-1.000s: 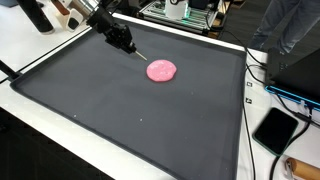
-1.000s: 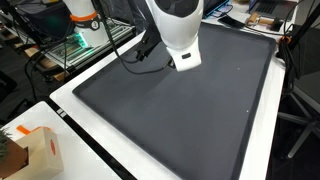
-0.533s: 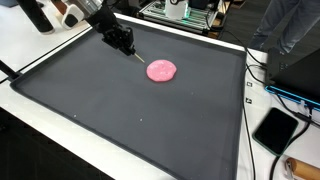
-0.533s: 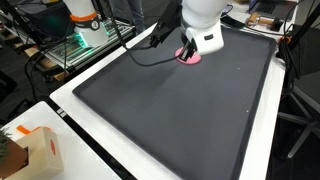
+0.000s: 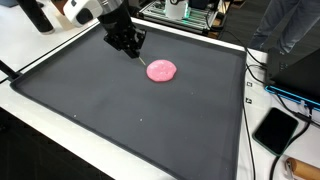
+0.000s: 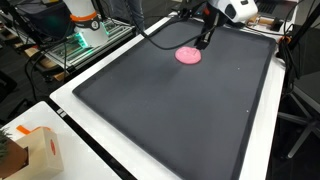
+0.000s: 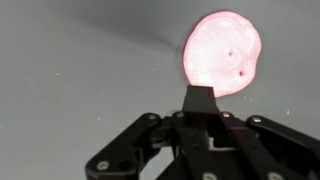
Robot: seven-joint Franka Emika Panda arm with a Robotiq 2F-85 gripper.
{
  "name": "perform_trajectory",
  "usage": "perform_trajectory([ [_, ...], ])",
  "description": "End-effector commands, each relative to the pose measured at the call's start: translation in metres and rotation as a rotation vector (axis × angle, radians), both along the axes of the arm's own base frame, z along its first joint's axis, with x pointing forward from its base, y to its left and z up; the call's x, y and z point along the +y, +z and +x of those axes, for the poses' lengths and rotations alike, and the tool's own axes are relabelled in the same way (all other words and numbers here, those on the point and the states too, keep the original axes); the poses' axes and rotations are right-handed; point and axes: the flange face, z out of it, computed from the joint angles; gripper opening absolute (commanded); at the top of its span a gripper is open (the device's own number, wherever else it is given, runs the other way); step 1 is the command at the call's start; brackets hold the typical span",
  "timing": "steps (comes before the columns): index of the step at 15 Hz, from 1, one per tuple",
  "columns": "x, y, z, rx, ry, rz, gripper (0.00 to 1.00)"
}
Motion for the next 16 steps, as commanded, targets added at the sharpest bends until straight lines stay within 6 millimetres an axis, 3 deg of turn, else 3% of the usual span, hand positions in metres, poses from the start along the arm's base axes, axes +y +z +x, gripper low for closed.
perform_trajectory([
  [1,0.037,0.003,0.005,-0.005,0.109,-0.067,0.04],
  [8,0.121,0.005,-0.012,-0.018,0.371,-0.133,0.04],
  [16,0.193,-0.001,-0.043,-0.030,0.699,-0.242,0.04],
])
